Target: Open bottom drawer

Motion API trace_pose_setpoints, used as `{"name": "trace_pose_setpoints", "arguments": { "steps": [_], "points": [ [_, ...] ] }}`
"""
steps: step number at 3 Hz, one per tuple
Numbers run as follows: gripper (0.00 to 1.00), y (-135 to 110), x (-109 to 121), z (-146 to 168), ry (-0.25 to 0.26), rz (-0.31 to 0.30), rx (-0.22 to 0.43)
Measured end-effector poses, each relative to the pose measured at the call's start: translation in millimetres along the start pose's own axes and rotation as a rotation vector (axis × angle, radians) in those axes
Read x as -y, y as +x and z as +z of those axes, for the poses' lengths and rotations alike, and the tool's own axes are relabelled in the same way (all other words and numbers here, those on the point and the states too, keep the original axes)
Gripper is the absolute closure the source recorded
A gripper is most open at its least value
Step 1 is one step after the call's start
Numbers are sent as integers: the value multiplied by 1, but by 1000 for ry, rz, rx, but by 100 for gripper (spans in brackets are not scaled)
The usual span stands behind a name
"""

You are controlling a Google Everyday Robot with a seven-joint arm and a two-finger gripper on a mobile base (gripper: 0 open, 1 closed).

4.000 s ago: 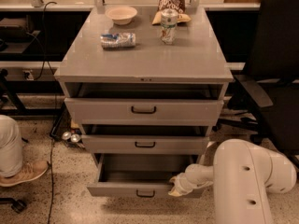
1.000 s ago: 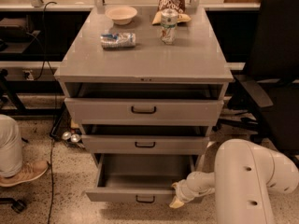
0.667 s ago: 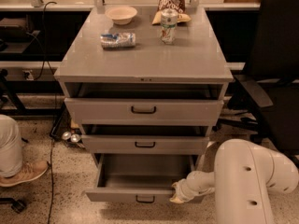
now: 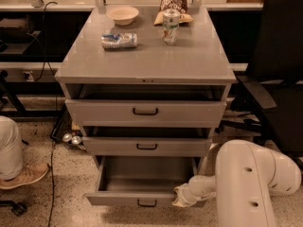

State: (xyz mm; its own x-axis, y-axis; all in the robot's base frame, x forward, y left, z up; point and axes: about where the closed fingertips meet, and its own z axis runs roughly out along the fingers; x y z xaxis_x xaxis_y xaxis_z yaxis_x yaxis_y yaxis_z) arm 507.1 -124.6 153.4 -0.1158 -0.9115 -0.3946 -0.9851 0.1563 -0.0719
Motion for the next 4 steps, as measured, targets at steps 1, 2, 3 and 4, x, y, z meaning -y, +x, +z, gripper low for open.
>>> {"name": "trace_pose_setpoints", "arguments": {
  "steps": [1,2,3,4],
  "points": [
    [100,1,-4,-1,-2,5,1],
    [100,2,-15,-3,-5,15,3],
    [100,2,-15,-5,-5,16,3],
    [100,8,-38,-4,-3,38,8]
  ]
}}
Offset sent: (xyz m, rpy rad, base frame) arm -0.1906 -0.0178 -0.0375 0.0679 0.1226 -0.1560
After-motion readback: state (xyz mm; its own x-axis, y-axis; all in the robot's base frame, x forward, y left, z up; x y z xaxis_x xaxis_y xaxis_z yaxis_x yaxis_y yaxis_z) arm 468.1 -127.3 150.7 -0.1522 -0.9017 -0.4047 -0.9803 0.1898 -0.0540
